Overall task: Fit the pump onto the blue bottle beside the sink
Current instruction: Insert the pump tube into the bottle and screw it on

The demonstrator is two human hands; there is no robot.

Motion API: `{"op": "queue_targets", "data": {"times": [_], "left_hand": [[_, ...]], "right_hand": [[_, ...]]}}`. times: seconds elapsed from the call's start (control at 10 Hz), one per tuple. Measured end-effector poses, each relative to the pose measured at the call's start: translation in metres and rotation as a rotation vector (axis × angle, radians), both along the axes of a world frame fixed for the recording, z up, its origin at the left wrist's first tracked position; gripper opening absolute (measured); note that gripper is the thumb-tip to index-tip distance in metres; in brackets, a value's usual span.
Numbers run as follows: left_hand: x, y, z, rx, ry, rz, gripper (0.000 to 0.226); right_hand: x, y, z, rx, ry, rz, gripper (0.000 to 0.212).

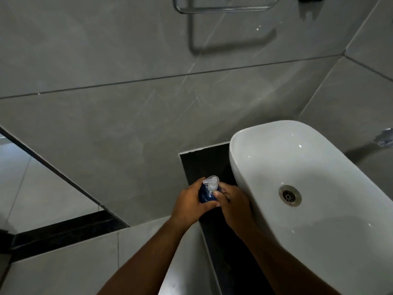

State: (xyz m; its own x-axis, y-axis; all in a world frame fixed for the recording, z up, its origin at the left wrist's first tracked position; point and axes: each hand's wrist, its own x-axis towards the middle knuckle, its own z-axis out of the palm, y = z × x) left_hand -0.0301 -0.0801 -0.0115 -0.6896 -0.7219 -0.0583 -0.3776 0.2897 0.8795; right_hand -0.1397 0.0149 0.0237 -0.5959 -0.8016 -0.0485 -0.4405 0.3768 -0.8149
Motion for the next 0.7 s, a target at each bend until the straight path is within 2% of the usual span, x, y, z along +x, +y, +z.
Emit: {"op": "queue_targets", "data": {"times": [0.3,0.5,0.6,0.7], "left_hand": [[-0.034,-0.103,-0.003,-0.034,0.048,0.120,0.061],[-0.045,-0.138,-0.002,-0.074,0.030,0.119,0.060],[-0.046,-0.142,-0.002,-0.157,0.013,0.107,0.059],[-0.044,-0.142,0.005,-0.200,-0.048,0.079,0.069]], "right_hand": [[-0.032,-0.114,-0.011,-0.095,-0.006,-0.015,0.028],[-0.048,-0.150,-0.019,-0.122,-0.017,0.005,0.024],[-0.043,-0.149,-0.016,-0.103,-0.004,0.047,0.031],[-0.039,-0.136,0.019,-0.304,-0.079,-0.056,0.026]]}}
